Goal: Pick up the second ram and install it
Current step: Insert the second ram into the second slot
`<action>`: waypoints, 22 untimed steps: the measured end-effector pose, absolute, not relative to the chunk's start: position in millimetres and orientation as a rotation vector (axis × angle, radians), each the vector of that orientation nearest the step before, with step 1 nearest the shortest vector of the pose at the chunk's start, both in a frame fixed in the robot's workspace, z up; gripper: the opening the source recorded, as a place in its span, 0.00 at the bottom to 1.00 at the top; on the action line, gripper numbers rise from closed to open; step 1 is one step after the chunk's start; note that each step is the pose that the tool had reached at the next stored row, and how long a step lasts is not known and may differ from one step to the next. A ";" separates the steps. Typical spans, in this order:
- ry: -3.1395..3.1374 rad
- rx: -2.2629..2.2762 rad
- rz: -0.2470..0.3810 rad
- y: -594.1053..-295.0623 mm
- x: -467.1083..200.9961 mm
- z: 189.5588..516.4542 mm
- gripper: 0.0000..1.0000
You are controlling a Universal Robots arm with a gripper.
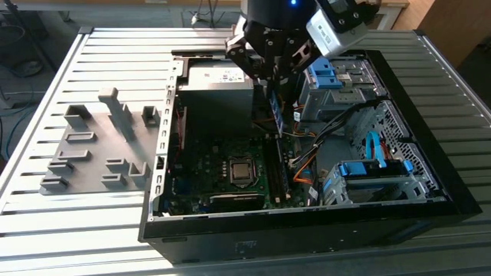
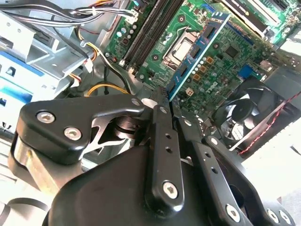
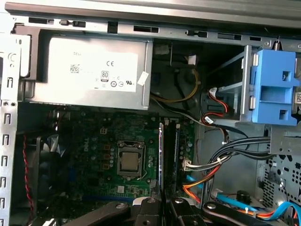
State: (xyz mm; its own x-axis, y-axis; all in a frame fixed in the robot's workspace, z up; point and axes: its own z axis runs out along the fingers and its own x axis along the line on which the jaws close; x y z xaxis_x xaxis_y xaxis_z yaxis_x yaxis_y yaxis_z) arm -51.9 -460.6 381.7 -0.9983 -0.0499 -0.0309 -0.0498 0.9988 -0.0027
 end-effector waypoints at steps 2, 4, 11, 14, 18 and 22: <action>3.110 -0.066 -0.003 -460.5 -50.7 380.8 0.14; 3.111 -0.028 -0.004 -460.5 -50.7 379.9 0.14; 3.113 0.027 -0.005 -460.4 -49.7 374.5 0.14; 3.114 0.027 -0.004 -460.4 -49.1 370.4 0.14; 3.114 0.026 -0.004 -460.4 -47.4 364.6 0.14; 3.114 0.027 -0.005 -460.4 -47.0 361.7 0.14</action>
